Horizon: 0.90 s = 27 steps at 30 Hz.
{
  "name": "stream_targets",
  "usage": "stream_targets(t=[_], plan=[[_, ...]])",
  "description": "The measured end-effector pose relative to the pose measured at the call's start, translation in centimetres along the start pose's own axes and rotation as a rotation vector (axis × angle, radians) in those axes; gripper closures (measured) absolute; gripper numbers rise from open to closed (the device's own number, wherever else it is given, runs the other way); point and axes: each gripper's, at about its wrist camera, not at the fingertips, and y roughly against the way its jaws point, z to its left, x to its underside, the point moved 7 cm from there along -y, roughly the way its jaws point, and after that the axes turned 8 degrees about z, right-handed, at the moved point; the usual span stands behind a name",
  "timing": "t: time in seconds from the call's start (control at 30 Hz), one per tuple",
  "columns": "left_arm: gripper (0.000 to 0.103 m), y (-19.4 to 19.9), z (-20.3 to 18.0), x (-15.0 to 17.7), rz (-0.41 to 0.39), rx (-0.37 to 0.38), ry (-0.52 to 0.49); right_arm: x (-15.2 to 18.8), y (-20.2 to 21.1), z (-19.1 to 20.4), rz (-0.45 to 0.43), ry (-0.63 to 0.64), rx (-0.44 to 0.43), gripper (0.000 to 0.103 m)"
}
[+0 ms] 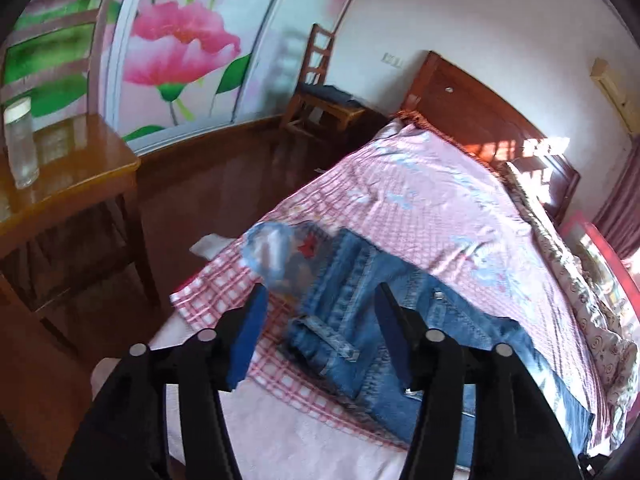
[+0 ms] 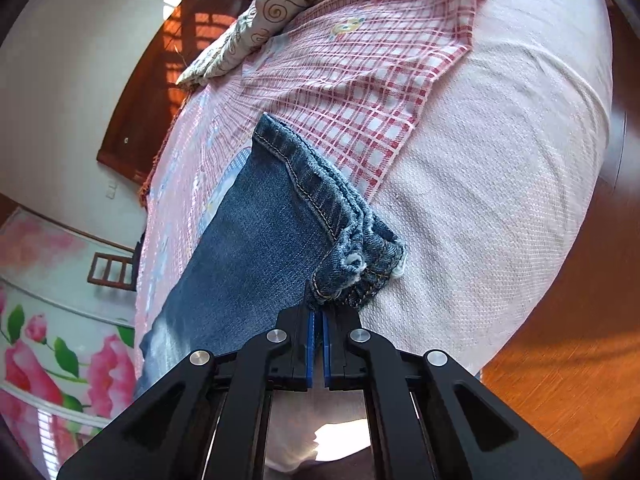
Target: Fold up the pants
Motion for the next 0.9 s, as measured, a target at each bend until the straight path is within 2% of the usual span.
stream_targets(t=[0.07,0.13,0.17,0.2,0.23,0.27,0.3,0.37,0.4,0.43,0.53,0.63,0.7,0.77,0.83,0.87,0.9], plan=[[0.041,-0.6,-4.0,0.9,0.056,0.071,-0.123,-0.1,0.1,-0.4,0.011,-0.032,-0.036,0.103],[0.036,-1.8,-8.5,2.4,0.102,0.156,-0.249,0.0,0.5,-0.4,0.025,-0.063,-0.049,0.099],[0.034,-2.7,-10.3,3.1,0.123,0.184,-0.292,0.0,1.1,-0.5,0.013,-0.087,-0.026,0.095],[0.034,-3.9,-11.6,3.9,0.152,0.172,-0.330,0.1,1.9,-0.5,-0.013,-0.097,0.017,0.094],[0.034,-5.1,-12.1,4.7,0.192,0.149,-0.357,0.2,2.9,-0.5,-0.045,-0.098,0.071,0.090],[0.034,-6.7,-12.3,5.6,0.242,0.133,-0.366,0.4,4.0,-0.7,-0.081,-0.101,0.138,0.076],[0.034,-7.7,-12.1,6.3,0.269,0.125,-0.351,0.4,5.0,-0.3,-0.117,-0.092,0.174,0.075],[0.034,-9.0,-10.9,7.3,0.292,0.122,-0.298,0.5,5.5,2.6,-0.131,-0.009,0.103,0.075],[0.034,-9.0,-11.2,7.4,0.259,0.144,-0.280,0.6,5.2,4.5,-0.118,0.048,0.075,0.075],[0.034,-8.8,-11.0,7.5,0.238,0.162,-0.264,0.9,4.4,7.1,-0.089,0.110,0.038,0.075],[0.033,-8.7,-10.9,7.8,0.212,0.175,-0.238,3.0,-0.4,16.5,0.055,0.278,-0.143,0.075],[0.033,-8.8,-10.7,8.1,0.209,0.152,-0.233,6.7,-7.5,26.1,0.224,0.376,-0.328,0.075],[0.033,-9.1,-10.9,8.0,0.212,0.150,-0.218,10.2,-12.9,31.5,0.344,0.416,-0.404,0.075],[0.033,-9.3,-11.3,8.0,0.215,0.160,-0.221,13.7,-18.3,35.1,0.462,0.437,-0.436,0.075],[0.033,-9.5,-11.5,8.1,0.218,0.172,-0.236,16.8,-23.1,37.2,0.564,0.448,-0.424,0.075],[0.033,-9.6,-11.7,8.2,0.219,0.177,-0.246,17.9,-25.3,37.7,0.594,0.477,-0.388,0.075],[0.033,-9.5,-11.7,8.2,0.222,0.184,-0.256,18.3,-27.5,37.5,0.596,0.503,-0.309,0.075]])
